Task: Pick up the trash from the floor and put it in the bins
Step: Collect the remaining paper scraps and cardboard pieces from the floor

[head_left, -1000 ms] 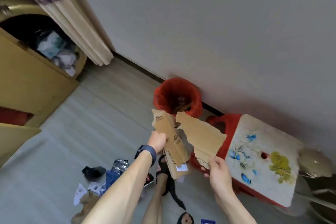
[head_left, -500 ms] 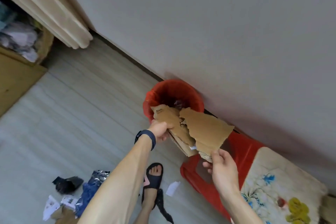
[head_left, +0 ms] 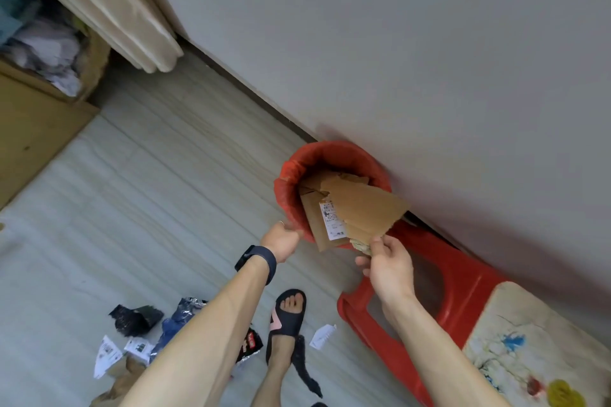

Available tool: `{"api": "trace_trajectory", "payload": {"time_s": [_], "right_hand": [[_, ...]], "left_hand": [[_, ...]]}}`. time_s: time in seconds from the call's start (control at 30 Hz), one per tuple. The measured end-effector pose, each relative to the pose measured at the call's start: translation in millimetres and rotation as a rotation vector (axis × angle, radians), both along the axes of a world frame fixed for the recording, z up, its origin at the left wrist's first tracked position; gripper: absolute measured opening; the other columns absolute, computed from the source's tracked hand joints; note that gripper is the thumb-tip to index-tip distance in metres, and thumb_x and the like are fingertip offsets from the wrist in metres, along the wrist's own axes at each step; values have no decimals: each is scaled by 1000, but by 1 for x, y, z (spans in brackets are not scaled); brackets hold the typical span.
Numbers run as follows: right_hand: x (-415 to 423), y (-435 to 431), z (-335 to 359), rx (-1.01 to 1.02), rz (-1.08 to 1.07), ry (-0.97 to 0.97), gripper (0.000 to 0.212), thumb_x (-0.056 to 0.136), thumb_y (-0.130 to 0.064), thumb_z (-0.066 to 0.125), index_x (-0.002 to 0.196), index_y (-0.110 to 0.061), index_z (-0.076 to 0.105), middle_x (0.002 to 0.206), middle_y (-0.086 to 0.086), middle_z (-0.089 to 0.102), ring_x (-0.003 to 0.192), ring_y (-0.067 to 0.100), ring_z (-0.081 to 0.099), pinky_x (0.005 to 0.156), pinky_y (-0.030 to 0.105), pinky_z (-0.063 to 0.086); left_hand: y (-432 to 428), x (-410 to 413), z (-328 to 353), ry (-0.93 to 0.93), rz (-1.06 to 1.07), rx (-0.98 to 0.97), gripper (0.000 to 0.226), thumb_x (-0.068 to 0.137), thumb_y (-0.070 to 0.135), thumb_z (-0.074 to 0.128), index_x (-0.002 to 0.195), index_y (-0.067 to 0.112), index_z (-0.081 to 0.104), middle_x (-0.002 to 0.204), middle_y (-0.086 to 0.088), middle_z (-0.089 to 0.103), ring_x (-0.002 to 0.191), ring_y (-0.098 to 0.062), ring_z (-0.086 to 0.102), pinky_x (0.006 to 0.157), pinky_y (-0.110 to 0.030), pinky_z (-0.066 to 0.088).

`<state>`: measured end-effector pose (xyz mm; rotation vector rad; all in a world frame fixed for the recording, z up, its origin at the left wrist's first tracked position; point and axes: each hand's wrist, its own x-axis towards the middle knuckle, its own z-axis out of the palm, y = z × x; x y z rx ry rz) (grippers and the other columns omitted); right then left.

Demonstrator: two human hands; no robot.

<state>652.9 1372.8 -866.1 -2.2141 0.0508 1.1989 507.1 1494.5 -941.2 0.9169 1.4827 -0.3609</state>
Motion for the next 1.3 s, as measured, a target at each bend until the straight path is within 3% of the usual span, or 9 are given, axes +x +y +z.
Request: {"api": "trace_trajectory", "payload": {"time_s": [0.07, 0.13, 0.27, 0.37, 0.57, 0.77, 0.87, 1.17, 1.3], "right_hand": [[-1, 9, 2, 21, 60, 111, 31, 101, -45, 49, 124, -25, 49, 100, -15, 71, 80, 11, 74, 93, 42, 54], [-2, 11, -2, -20, 150, 159, 36, 98, -51, 51, 124, -26, 49, 107, -13, 68, 78, 9, 74, 95, 42, 54], [-14, -14, -12, -139, 238, 123, 39, 94, -48, 54, 126, -25, 54, 88, -10, 70, 88, 16, 72, 97, 48, 52], [-25, -41, -7, -161, 302, 121, 34, 94, -44, 55, 122, -25, 56, 88, -8, 71, 84, 13, 72, 93, 46, 53], [-47, -101, 16, -154, 553, 55, 27, 97, -35, 52, 122, -28, 56, 101, -10, 68, 86, 5, 64, 73, 18, 45], [-81, -181, 43, -151, 703, 20, 30, 99, -34, 49, 128, -26, 54, 109, -8, 63, 104, 13, 59, 90, 27, 44], [-108, -233, 58, -146, 705, 22, 31, 97, -35, 50, 127, -27, 55, 114, -5, 66, 107, 16, 61, 94, 30, 46], [-188, -387, 86, -160, 642, 35, 24, 99, -30, 50, 123, -25, 54, 94, -13, 61, 83, 9, 61, 76, 23, 42], [-230, -453, 75, -186, 510, -3, 25, 96, -27, 53, 120, -24, 58, 98, -6, 67, 103, 20, 64, 91, 33, 48]], "left_hand": [[-6, -6, -3, 6, -40, 2, 40, 93, 33, 55, 129, 17, 47, 118, -5, 59, 110, -28, 60, 95, -38, 50], [-9, -9, -2, 11, -78, 22, 37, 92, 35, 55, 126, 19, 50, 121, -7, 60, 112, -27, 58, 99, -40, 48], [-20, -11, 3, -1, -156, 69, 35, 95, 31, 52, 127, 17, 51, 120, -10, 62, 112, -27, 59, 96, -35, 48], [-34, -10, 13, -1, -286, 141, 35, 95, 30, 50, 127, 17, 51, 119, -6, 62, 110, -25, 58, 94, -31, 46], [-87, -23, 34, 14, -483, 172, 34, 93, 27, 48, 126, 19, 54, 118, -4, 65, 112, -26, 60, 95, -29, 46], [-171, -76, 63, 59, -526, 162, 29, 95, 30, 49, 119, 18, 58, 116, -6, 68, 110, -28, 62, 95, -32, 47], [-223, -117, 90, 81, -514, 185, 29, 94, 27, 50, 121, 18, 59, 117, -3, 67, 115, -25, 60, 96, -28, 44], [-353, -216, 144, 54, -546, 231, 28, 96, 29, 51, 121, 18, 58, 114, -2, 66, 112, -20, 60, 95, -26, 43], [-396, -248, 149, 50, -679, 222, 28, 97, 30, 49, 121, 19, 58, 115, -2, 66, 113, -21, 60, 97, -27, 44]]}}
